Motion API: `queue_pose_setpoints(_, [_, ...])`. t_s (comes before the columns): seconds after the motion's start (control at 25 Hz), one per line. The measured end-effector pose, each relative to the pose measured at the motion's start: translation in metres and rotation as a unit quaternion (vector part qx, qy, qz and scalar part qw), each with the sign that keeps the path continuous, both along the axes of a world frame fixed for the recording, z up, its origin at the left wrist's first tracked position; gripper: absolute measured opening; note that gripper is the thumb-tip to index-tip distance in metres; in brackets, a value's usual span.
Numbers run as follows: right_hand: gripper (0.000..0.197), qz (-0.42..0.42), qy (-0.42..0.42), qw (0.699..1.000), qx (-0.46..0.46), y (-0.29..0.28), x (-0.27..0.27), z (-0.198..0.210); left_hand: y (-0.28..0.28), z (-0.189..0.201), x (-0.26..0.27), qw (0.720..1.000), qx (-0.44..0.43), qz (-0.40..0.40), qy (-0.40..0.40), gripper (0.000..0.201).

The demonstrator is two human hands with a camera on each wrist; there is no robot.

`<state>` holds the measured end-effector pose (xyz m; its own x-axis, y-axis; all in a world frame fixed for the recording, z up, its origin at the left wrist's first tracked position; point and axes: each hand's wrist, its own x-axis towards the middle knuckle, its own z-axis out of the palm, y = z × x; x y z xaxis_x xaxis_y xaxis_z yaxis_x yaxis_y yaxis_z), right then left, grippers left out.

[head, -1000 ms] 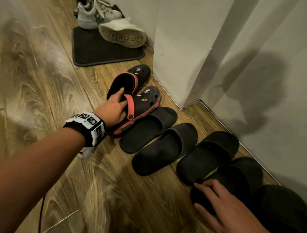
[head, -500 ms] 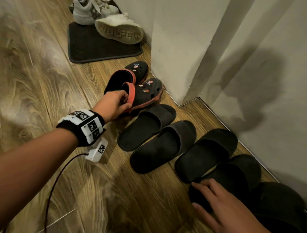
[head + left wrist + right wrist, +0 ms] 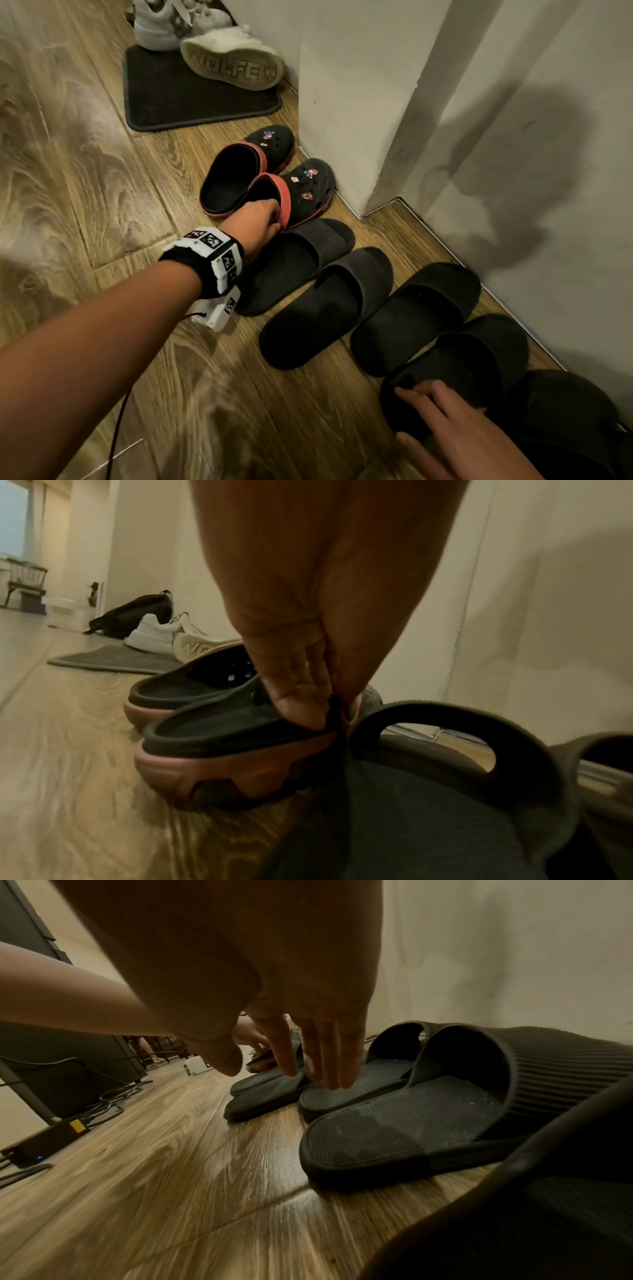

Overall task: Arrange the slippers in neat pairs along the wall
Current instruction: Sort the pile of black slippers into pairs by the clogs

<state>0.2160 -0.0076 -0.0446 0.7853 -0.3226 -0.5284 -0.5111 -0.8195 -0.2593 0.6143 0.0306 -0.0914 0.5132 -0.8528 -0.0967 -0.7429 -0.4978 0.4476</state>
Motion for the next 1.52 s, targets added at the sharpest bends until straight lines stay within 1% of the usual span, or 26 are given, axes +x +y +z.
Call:
queue_pose_setpoints(0.12, [0.097, -0.003, 0.005, 1.000, 0.004, -0.001, -0.003, -0.003, 0.007, 0.005, 0.008, 1.000, 0.023, -0.011, -0.003, 0.024])
queue_pose_setpoints(0.24, [0.086, 0.001, -0.020, 1.000, -0.018, -0.002, -0.002, -0.005, 0.013, 0.010, 0.030, 0.999, -0.009, 0.043, -0.024, 0.024])
queue_pose_setpoints(0.28, [0.089, -0.002, -0.012, 1.000, -0.014, -0.001, -0.001, -0.006, 0.015, 0.009, 0.037, 0.997, -0.010, 0.066, -0.037, 0.024])
queue_pose_setpoints(0.32, [0.096, -0.012, 0.000, 1.000, 0.008, 0.000, 0.002, -0.004, 0.018, 0.006, 0.043, 0.994, -0.007, 0.099, -0.039, 0.026])
queue_pose_setpoints(0.4, [0.112, -0.009, 0.033, 0.999, 0.033, 0.004, 0.010, -0.004, 0.021, 0.000, 0.050, 0.985, -0.004, 0.169, -0.011, 0.034])
queue_pose_setpoints(0.44, [0.111, 0.002, 0.023, 1.000, 0.019, 0.004, 0.016, -0.004, 0.021, -0.003, 0.053, 0.982, -0.003, 0.187, 0.007, 0.039])
queue_pose_setpoints(0.52, [0.095, 0.021, 0.000, 0.999, -0.025, 0.004, 0.022, -0.002, 0.020, -0.009, 0.062, 0.985, 0.020, 0.169, 0.033, 0.045])
queue_pose_setpoints(0.56, [0.094, 0.011, 0.011, 1.000, -0.012, 0.006, 0.023, -0.002, 0.020, -0.012, 0.068, 0.988, 0.037, 0.147, 0.038, 0.045])
queue_pose_setpoints(0.64, [0.099, -0.005, 0.062, 0.997, 0.049, 0.010, 0.021, -0.002, 0.027, -0.014, 0.078, 0.990, 0.067, 0.121, 0.034, 0.040])
queue_pose_setpoints(0.68, [0.100, -0.001, 0.082, 0.995, 0.063, 0.010, 0.022, -0.002, 0.031, -0.014, 0.082, 0.990, 0.069, 0.120, 0.025, 0.039])
queue_pose_setpoints(0.76, [0.100, 0.007, 0.088, 0.994, 0.070, 0.007, 0.021, -0.003, 0.041, -0.014, 0.089, 0.990, 0.064, 0.125, 0.005, 0.036])
queue_pose_setpoints(0.84, [0.101, 0.002, 0.085, 0.994, 0.072, 0.007, 0.017, -0.003, 0.046, -0.011, 0.092, 0.989, 0.078, 0.129, -0.008, 0.034])
queue_pose_setpoints(0.92, [0.100, -0.009, 0.085, 0.993, 0.079, 0.007, 0.015, -0.005, 0.042, -0.008, 0.089, 0.987, 0.097, 0.131, -0.018, 0.032])
queue_pose_setpoints(1.0, [0.102, -0.003, 0.099, 0.991, 0.091, 0.007, 0.019, -0.005, 0.030, -0.003, 0.079, 0.983, 0.095, 0.153, -0.015, 0.030])
queue_pose_setpoints(1.04, [0.104, -0.004, 0.105, 0.990, 0.096, 0.005, 0.021, -0.004, 0.019, 0.000, 0.073, 0.983, 0.080, 0.167, -0.006, 0.031])
queue_pose_setpoints(1.08, [0.105, -0.003, 0.109, 0.989, 0.098, 0.005, 0.023, -0.005, 0.006, 0.004, 0.067, 0.981, 0.051, 0.184, 0.025, 0.033])
queue_pose_setpoints(1.12, [0.105, 0.002, 0.113, 0.989, 0.097, 0.004, 0.026, -0.005, -0.006, 0.007, 0.064, 0.976, 0.012, 0.204, 0.077, 0.037])
queue_pose_setpoints(1.2, [0.104, 0.012, 0.117, 0.989, 0.091, 0.005, 0.030, -0.006, -0.028, 0.012, 0.064, 0.954, -0.039, 0.228, 0.192, 0.044])
queue_pose_setpoints(1.24, [0.102, 0.012, 0.122, 0.988, 0.091, 0.005, 0.031, -0.007, -0.035, 0.012, 0.065, 0.940, -0.047, 0.239, 0.239, 0.050])
queue_pose_setpoints(1.28, [0.099, 0.011, 0.128, 0.988, 0.091, 0.007, 0.031, -0.008, -0.037, 0.010, 0.067, 0.930, -0.044, 0.248, 0.269, 0.057])
queue_pose_setpoints(1.36, [0.081, 0.004, 0.128, 0.988, 0.085, 0.008, 0.030, -0.009, -0.033, 0.000, 0.071, 0.923, -0.018, 0.256, 0.286, 0.075])
queue_pose_setpoints(1.4, [0.073, 0.001, 0.125, 0.989, 0.081, 0.007, 0.029, -0.009, -0.031, -0.005, 0.073, 0.924, -0.008, 0.254, 0.286, 0.080])
queue_pose_setpoints(1.44, [0.073, -0.002, 0.125, 0.989, 0.082, 0.006, 0.028, -0.009, -0.030, -0.010, 0.075, 0.925, -0.006, 0.248, 0.289, 0.080])
queue_pose_setpoints(1.52, [0.093, 0.008, 0.128, 0.988, 0.086, 0.004, 0.025, -0.009, -0.030, -0.014, 0.076, 0.922, -0.012, 0.233, 0.308, 0.077])
